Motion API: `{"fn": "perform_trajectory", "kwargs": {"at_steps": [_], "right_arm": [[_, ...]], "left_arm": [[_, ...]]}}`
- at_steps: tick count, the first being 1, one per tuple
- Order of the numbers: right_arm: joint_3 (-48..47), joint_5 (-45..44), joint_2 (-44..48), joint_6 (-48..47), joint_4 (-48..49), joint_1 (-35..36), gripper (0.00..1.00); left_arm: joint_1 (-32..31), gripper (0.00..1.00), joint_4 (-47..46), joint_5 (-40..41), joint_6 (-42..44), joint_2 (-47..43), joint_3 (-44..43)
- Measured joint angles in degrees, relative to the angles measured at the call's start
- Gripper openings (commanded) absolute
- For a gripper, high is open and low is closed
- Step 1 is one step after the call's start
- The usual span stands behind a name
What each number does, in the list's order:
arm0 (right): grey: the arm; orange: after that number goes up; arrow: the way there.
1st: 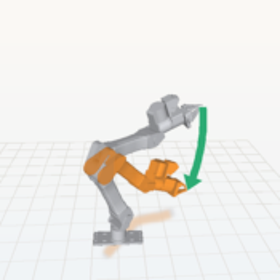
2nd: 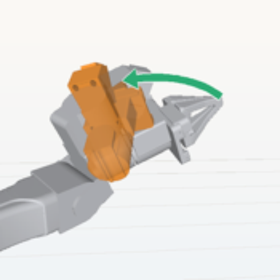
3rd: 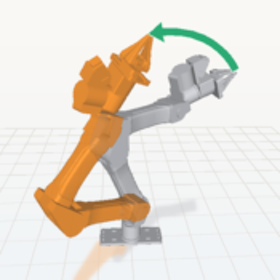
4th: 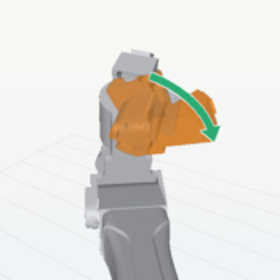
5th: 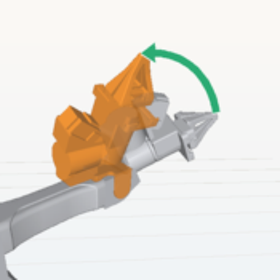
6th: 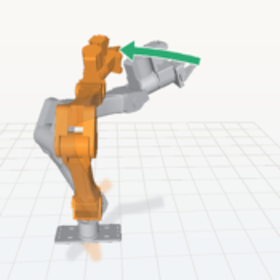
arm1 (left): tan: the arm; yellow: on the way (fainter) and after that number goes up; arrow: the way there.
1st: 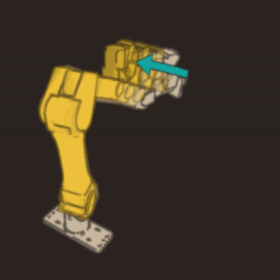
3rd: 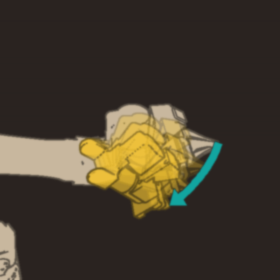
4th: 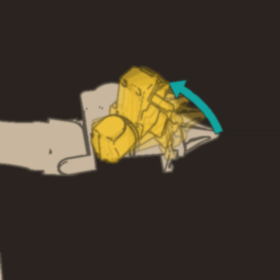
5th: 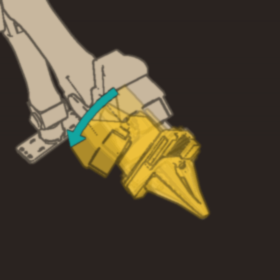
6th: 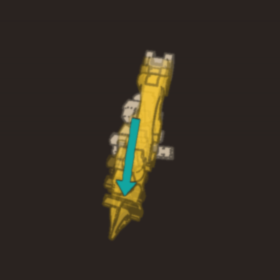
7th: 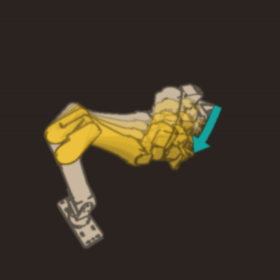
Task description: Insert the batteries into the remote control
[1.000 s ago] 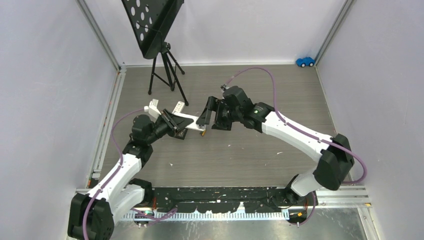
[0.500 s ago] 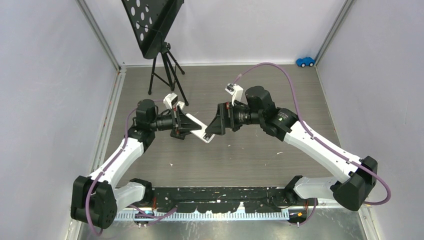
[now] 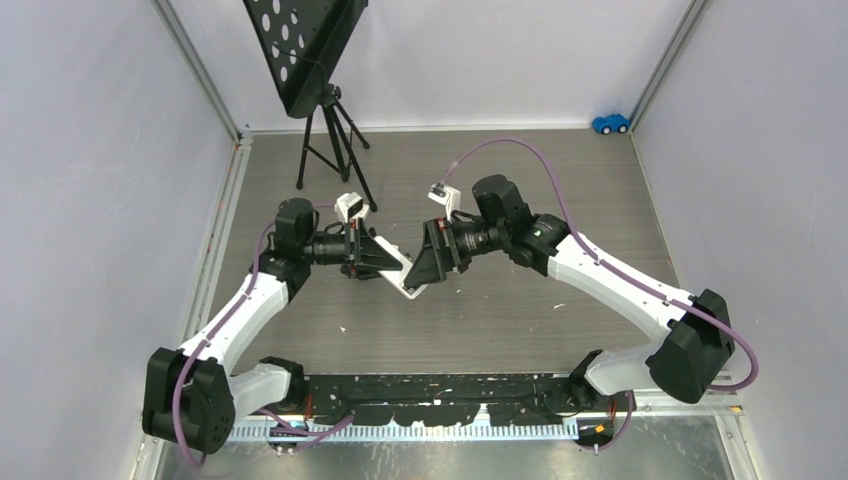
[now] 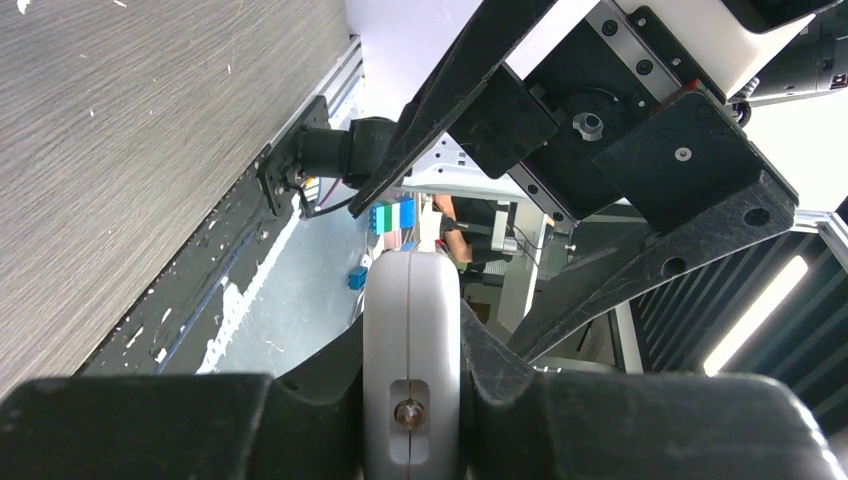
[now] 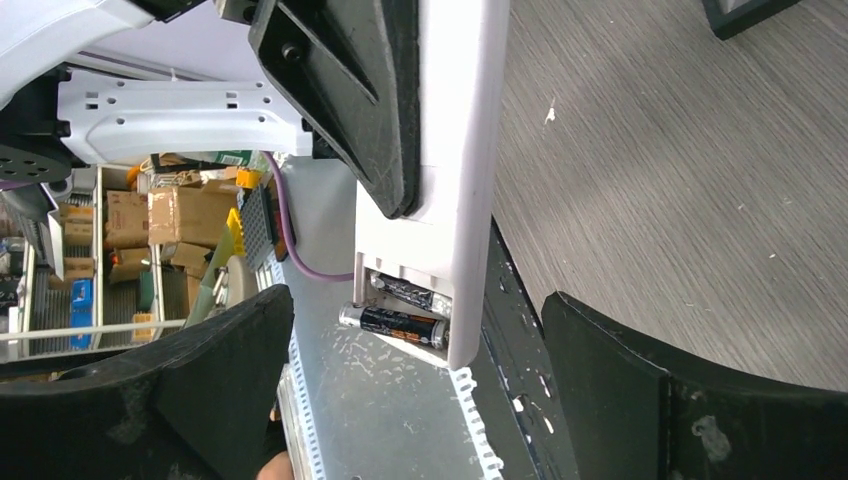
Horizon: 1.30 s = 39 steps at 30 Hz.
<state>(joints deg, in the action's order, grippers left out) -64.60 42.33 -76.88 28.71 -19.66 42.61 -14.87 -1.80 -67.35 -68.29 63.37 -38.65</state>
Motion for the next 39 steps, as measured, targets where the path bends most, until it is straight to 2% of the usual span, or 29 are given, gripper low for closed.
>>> {"fn": "perform_trajectory", "kwargs": {"at_steps": [5,9,18,33,35,39], "right_arm": [[0.00,1.51,-0.55,0.20,1.31,0.61,0.96],[0.00,2.40,-1.22,0.24,1.99,0.98,0.88],[0.00,3.93,-1.99,-0.17,2.27,1.29,0.63],[0.50,4.28,-2.49,0.00,2.54,1.16,0.46],[0.52,4.26,-2.67,0.13,2.69,1.14,0.47],[0.63,4.26,-2.86,0.09,3.08,1.16,0.63]], "left_arm": [[0.00,0.00,0.48,-0.04,0.04,0.26,-0.22],[0.00,0.00,0.70,-0.11,0.15,0.28,-0.74],[0.00,0.00,1.46,-0.17,0.50,0.26,-0.76],[0.00,0.00,1.88,-1.01,1.55,-0.24,-0.76],[0.00,0.00,1.95,-1.07,1.77,-0.28,-0.76],[0.00,0.00,2.23,-1.05,1.66,-0.28,-0.76]]}}
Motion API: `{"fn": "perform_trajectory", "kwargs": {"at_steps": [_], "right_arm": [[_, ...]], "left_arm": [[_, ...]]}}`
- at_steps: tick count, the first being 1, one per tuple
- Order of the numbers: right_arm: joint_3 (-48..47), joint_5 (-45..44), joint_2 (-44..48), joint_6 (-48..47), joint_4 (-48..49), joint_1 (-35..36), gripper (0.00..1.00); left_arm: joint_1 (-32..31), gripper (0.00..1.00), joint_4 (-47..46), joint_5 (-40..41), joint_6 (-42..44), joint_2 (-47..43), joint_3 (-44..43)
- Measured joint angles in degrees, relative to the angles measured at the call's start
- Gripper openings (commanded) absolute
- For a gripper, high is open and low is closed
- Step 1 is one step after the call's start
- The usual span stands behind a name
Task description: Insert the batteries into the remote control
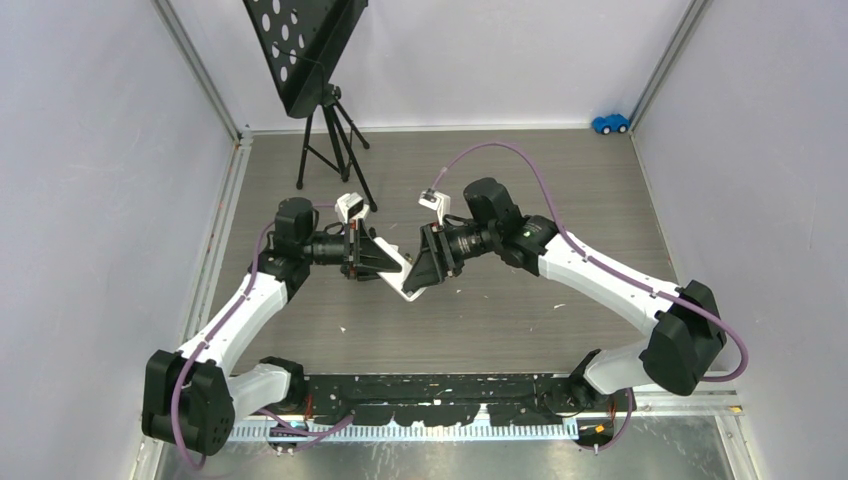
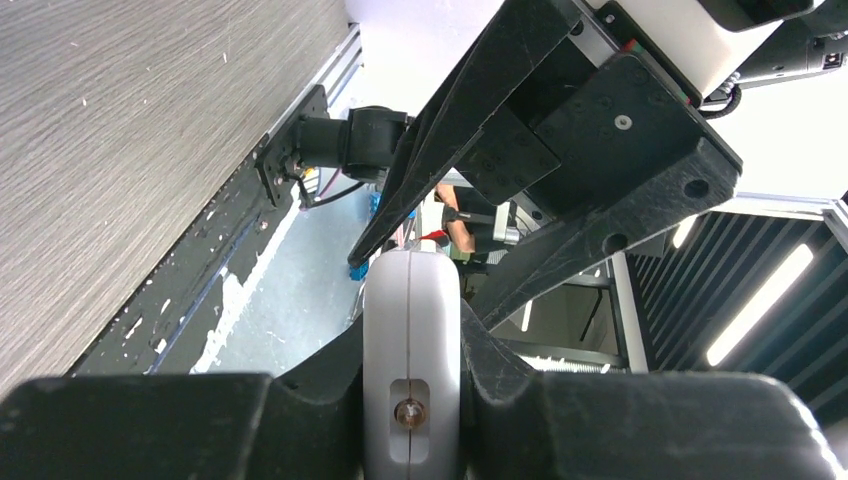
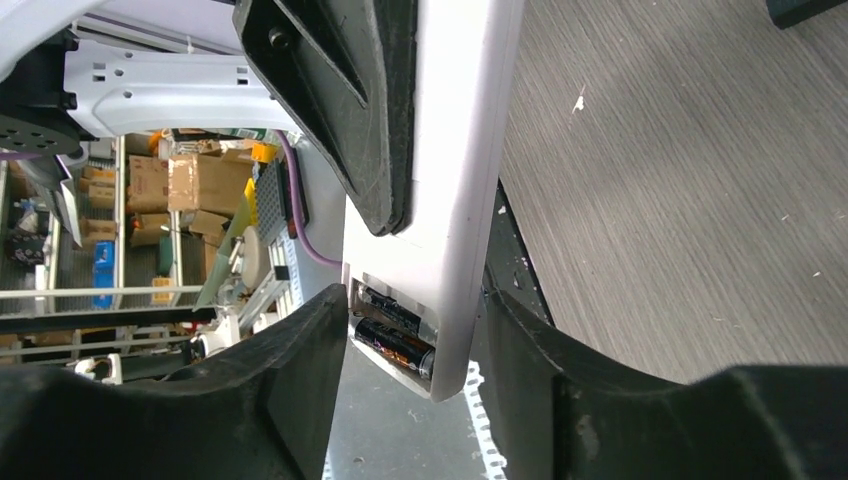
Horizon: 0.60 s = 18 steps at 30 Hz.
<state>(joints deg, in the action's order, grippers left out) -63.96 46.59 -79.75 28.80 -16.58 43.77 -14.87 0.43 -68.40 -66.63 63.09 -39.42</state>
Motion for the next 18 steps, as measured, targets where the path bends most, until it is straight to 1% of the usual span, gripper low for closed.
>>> {"fn": "perform_trajectory", "kwargs": {"at_steps": [2,6,10,12,16,18], "right_arm": [[0.02,-0.26,-0.02,0.15,0.35,0.11,0.68],[0.09,-1.07,-0.02,0.94,1.09,0.15,0.74],[1.31,-0.94,-0.02,2.78,4.04,0.15,0.75],[2.45,-0.59,-0.02,3.34,5.46,0.15,0.73],[4.15,1.09,-0.02,3.48,6.84,0.15,0.62],[4.26,1.86,0.15,3.30,7.61,0.15,0.59]], "left_arm": [[0.00,0.00,0.55,0.02,0.02,-0.07,0.00],[0.00,0.00,1.18,0.04,0.09,-0.13,0.00],[0.00,0.00,1.60,0.13,0.13,-0.17,0.00],[0.00,0.00,1.68,0.22,0.20,-0.24,0.00],[0.00,0.00,2.10,0.26,0.74,-0.31,-0.35],[-0.04,0.00,2.29,0.35,1.03,-0.33,-0.52]]}}
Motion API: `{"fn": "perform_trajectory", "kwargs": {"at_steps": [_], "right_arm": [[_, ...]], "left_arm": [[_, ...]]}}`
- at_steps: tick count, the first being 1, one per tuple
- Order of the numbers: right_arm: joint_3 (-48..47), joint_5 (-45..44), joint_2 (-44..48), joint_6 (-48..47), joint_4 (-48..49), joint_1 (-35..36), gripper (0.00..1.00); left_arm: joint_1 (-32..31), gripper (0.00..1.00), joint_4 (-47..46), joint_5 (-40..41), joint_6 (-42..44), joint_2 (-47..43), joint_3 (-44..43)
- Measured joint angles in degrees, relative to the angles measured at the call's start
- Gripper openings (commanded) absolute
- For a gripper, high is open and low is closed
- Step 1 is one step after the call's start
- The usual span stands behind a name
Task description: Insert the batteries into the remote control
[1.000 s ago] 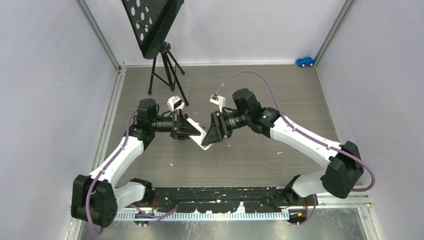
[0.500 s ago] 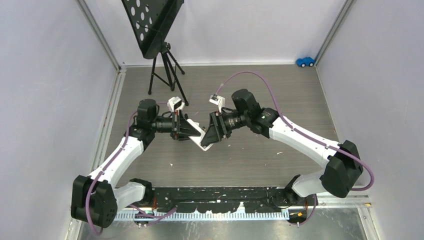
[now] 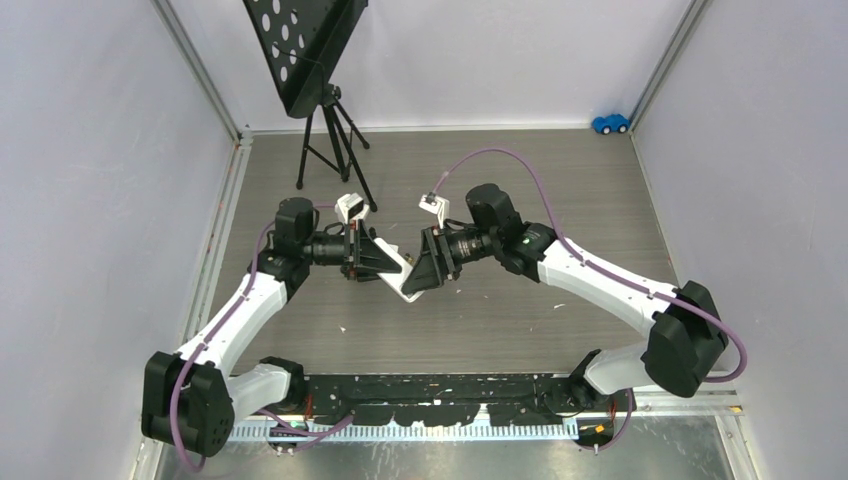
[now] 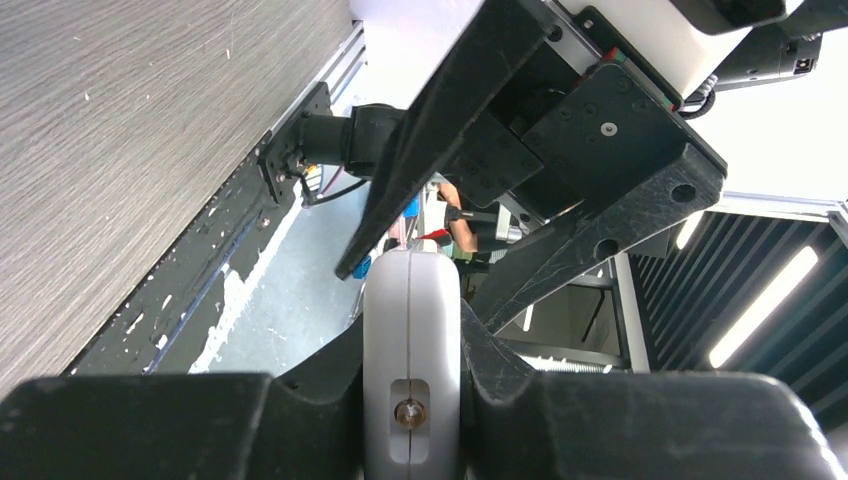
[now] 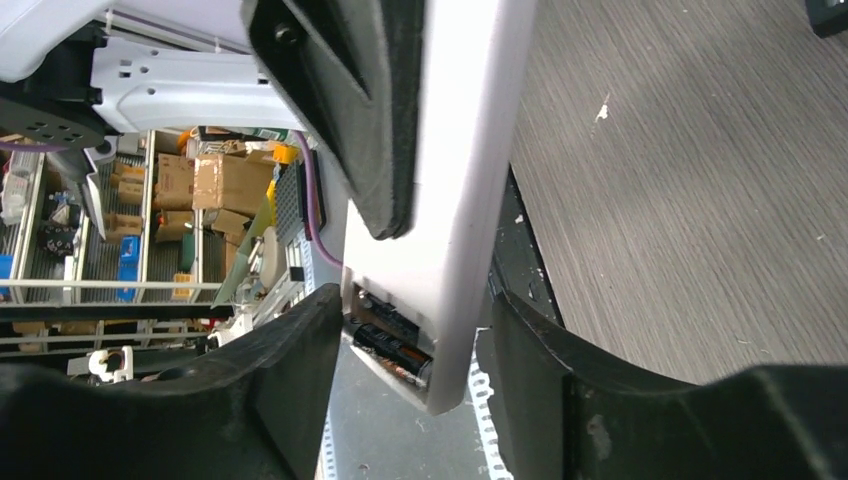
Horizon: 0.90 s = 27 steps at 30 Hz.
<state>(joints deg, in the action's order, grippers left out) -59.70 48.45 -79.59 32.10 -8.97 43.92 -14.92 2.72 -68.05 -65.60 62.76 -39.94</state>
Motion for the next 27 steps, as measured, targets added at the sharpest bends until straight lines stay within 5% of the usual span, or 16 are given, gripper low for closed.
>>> {"fn": "perform_trajectory", "kwargs": {"at_steps": [9,13,21,23,27], "right_arm": [[0.63,1.90,1.79,-0.35,1.77,-0.17,0.59],[1.79,2.45,1.92,0.28,3.72,-0.31,0.38],[2.86,3.32,1.99,2.82,5.27,-1.01,0.28],[2.89,3.34,1.99,2.84,5.31,-1.01,0.32],[2.89,3.32,1.99,2.89,5.38,-1.03,0.59]], "left_arm": [[0.00,0.00,0.17,-0.15,0.04,-0.66,-0.26],[0.00,0.00,0.22,-0.33,0.09,-0.68,-0.28],[-0.11,0.00,-0.13,-0.92,1.20,-1.57,-0.44],[-0.11,0.00,-0.13,-0.92,1.38,-1.66,-0.44],[-0.11,0.00,-0.11,-0.74,1.40,-1.66,-0.44]]}}
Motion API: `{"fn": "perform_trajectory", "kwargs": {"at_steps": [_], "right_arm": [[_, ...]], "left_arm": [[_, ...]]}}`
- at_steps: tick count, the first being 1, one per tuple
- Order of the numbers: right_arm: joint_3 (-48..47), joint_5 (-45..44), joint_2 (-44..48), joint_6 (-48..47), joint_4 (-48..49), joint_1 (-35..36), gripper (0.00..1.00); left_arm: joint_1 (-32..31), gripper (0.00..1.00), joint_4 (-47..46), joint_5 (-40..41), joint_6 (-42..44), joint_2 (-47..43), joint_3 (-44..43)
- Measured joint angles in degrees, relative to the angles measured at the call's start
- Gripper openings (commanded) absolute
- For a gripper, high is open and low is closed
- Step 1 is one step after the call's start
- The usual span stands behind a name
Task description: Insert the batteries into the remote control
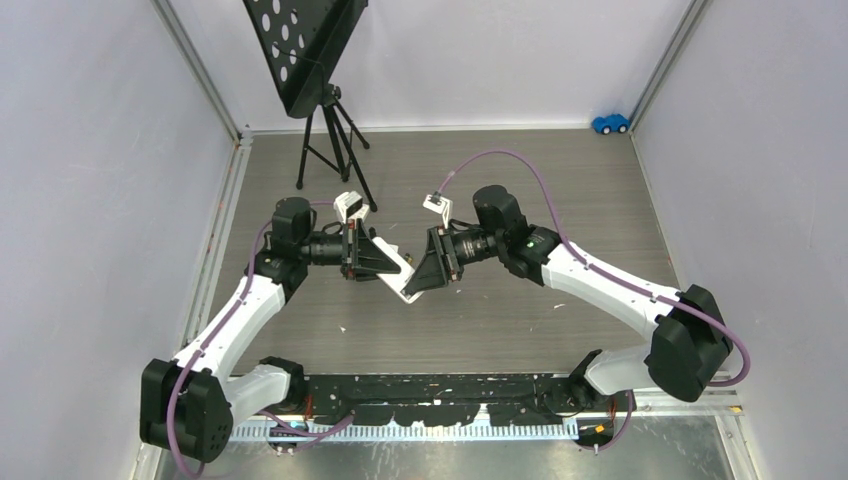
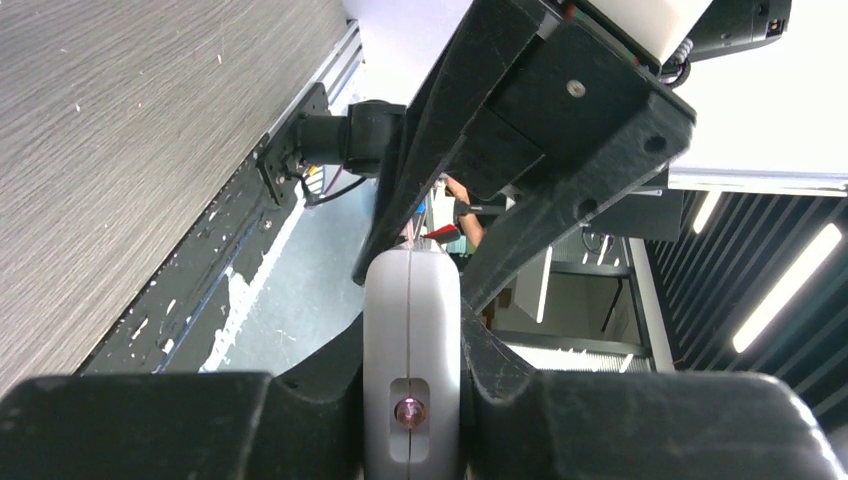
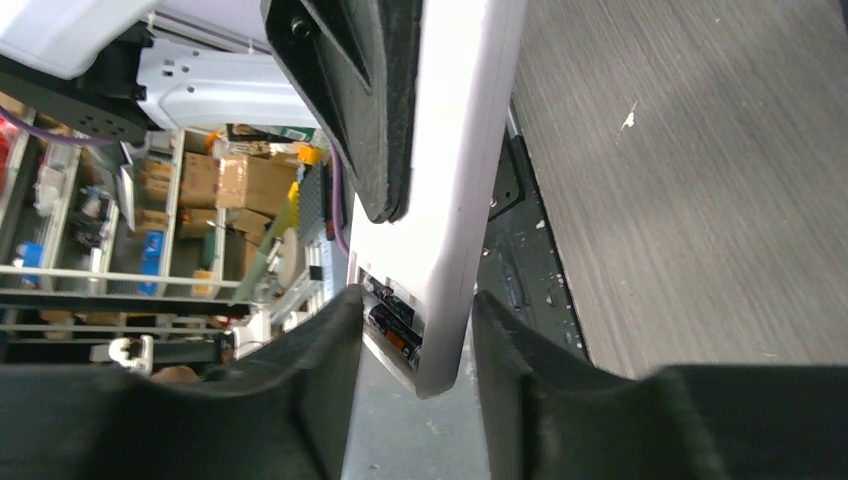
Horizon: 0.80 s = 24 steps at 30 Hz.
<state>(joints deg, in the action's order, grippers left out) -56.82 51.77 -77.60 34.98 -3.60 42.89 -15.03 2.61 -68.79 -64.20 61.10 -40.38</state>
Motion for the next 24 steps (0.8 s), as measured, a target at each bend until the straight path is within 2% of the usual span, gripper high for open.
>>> {"fn": "perform_trajectory", "kwargs": {"at_steps": [4,10,14,18,24], "right_arm": [[0.04,-0.48,0.26,-0.11,0.35,-0.44,0.73],[1.33,-4.22,3.48,1.77,2.32,-3.48,0.74],[1.49,-9.29,4.63,4.02,3.32,-5.44,0.64],[0.83,-18.01,3.85,5.38,-0.61,-5.95,0.54],[-4.35,-31.04,-4.28,7.82,-6.47,-5.18,0.51]], "left_arm": [[0.04,0.00,0.31,0.76,0.15,0.00,0.00],[0.04,0.00,2.73,2.91,3.28,0.00,-0.04],[0.04,0.00,9.27,6.14,9.01,0.00,-2.08],[0.15,0.00,18.93,12.94,15.89,-0.09,-6.21],[0.22,0.00,32.57,31.65,23.54,-2.51,-11.06]]}}
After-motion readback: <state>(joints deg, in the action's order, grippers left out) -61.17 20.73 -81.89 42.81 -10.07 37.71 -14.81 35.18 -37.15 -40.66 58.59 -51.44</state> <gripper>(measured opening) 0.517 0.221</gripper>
